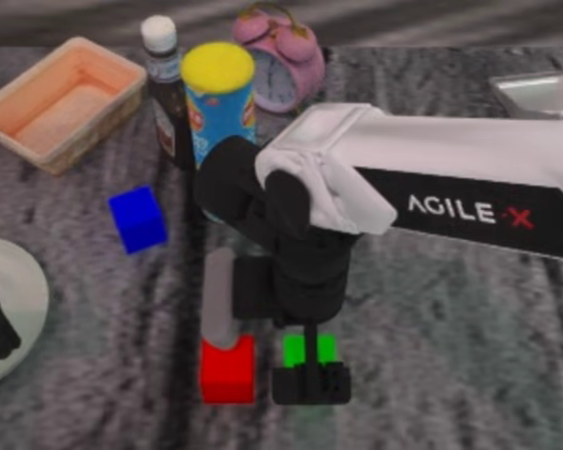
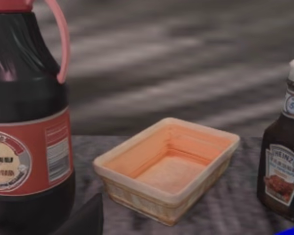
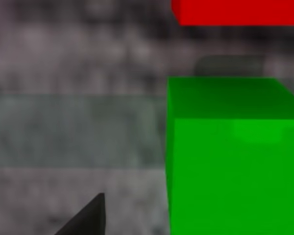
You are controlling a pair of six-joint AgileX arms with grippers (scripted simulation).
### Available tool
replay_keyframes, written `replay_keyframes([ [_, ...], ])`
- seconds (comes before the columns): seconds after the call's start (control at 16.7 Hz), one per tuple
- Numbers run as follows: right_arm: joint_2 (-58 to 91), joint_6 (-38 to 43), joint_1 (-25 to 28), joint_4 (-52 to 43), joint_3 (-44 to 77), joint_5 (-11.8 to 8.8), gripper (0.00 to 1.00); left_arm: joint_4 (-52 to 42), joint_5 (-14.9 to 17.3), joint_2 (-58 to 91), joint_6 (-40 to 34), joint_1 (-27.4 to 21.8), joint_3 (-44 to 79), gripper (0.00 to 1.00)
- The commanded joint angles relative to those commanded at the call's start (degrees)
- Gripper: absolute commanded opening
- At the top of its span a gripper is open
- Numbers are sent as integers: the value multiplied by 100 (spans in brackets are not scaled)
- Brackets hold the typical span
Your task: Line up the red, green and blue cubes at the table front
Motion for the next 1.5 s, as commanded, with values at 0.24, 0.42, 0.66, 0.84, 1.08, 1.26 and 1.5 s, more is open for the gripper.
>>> replay_keyframes([
  [0.24,-149,-16,21,-312,210,-1,100,0,0,0,0,0,0,100],
  [0.42,-128,-15,-7,-297,196,0,100,0,0,0,0,0,0,100],
  [0.66,-687,214,-329,96,-281,-29,100,-385,17,593,307,-98,592,100],
  [0.84,-1694,571,-829,715,-1087,-84,100,-1035,22,1677,807,-236,1638,100],
  [1.08,-3597,1188,-1679,1782,-2562,-170,100,-2230,17,3930,1700,-467,3536,100],
  [1.26,-5312,1717,-2386,2687,-3869,-214,100,-3253,15,5997,2447,-665,5089,100],
  [1.5,-7692,2442,-3320,3892,-5677,-214,100,-4596,17,8700,3421,-927,7095,100],
])
